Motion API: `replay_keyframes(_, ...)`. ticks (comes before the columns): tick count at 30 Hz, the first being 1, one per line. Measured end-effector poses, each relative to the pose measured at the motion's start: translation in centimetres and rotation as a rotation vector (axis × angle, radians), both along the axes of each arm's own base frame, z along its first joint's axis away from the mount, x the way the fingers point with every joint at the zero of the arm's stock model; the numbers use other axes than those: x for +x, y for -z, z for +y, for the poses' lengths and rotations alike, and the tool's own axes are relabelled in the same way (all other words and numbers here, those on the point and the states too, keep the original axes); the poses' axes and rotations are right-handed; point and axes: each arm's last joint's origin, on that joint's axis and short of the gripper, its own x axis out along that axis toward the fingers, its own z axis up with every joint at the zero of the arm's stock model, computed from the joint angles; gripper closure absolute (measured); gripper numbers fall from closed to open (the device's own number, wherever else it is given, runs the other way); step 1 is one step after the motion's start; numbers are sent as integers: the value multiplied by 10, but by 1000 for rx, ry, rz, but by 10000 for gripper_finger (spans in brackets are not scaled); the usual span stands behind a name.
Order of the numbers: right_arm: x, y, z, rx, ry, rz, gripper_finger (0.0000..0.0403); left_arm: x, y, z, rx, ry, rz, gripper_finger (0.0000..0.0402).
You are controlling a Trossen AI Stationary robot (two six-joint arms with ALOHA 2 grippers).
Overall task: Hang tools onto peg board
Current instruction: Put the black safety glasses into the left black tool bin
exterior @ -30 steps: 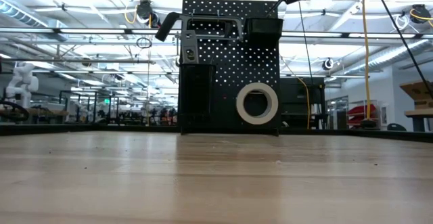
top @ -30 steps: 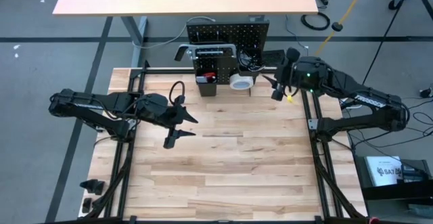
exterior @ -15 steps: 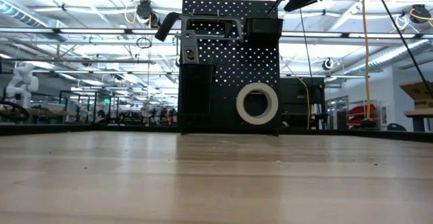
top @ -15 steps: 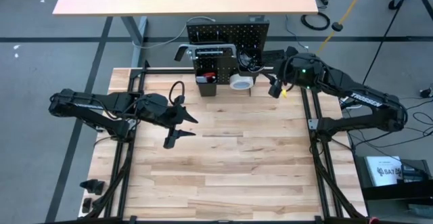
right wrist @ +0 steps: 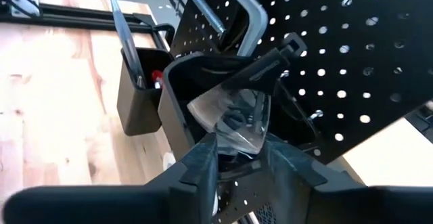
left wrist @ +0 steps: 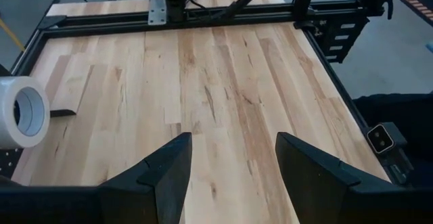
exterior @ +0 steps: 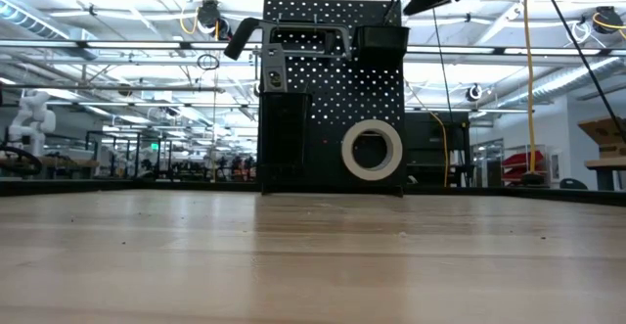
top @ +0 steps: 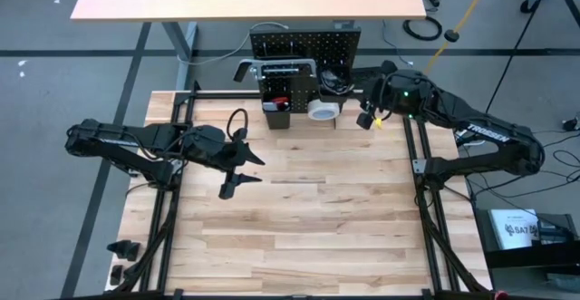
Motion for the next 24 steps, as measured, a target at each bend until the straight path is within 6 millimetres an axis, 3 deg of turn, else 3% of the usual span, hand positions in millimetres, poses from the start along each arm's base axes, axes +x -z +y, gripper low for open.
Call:
replay_keyframes(12,-3,-3,3,82,13,-76,396,0,0,0,0,0,0,182)
replay_keyframes(24,-3,-11,6,208,-62,-233,401,0,0,0,0,0,0,182)
